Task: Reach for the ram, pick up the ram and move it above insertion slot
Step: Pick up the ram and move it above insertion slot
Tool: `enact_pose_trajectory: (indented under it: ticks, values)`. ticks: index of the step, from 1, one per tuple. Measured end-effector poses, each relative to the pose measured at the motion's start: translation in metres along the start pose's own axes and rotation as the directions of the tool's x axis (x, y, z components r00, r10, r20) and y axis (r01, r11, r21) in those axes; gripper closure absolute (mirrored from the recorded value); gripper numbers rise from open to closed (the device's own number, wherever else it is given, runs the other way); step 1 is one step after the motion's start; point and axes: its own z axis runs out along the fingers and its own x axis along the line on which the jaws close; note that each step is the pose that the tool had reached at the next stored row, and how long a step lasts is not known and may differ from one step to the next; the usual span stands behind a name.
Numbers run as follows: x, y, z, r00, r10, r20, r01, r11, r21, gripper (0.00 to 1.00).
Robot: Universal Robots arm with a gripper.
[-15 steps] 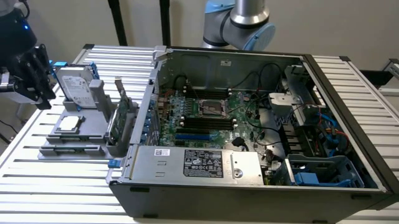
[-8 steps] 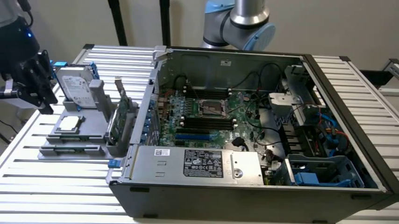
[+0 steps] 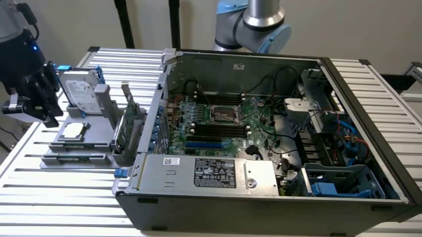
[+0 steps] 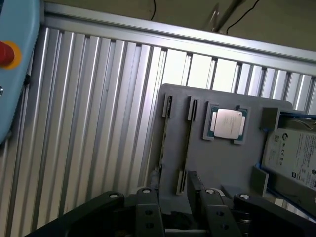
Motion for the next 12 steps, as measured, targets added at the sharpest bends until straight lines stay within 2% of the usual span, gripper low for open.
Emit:
enact_pose_trajectory:
  ticks: [12]
  values:
    - [0.006,0.0006,0.0219,0.9999,0.014,0.0002,-0.014,0.9999,0.0002,0.64]
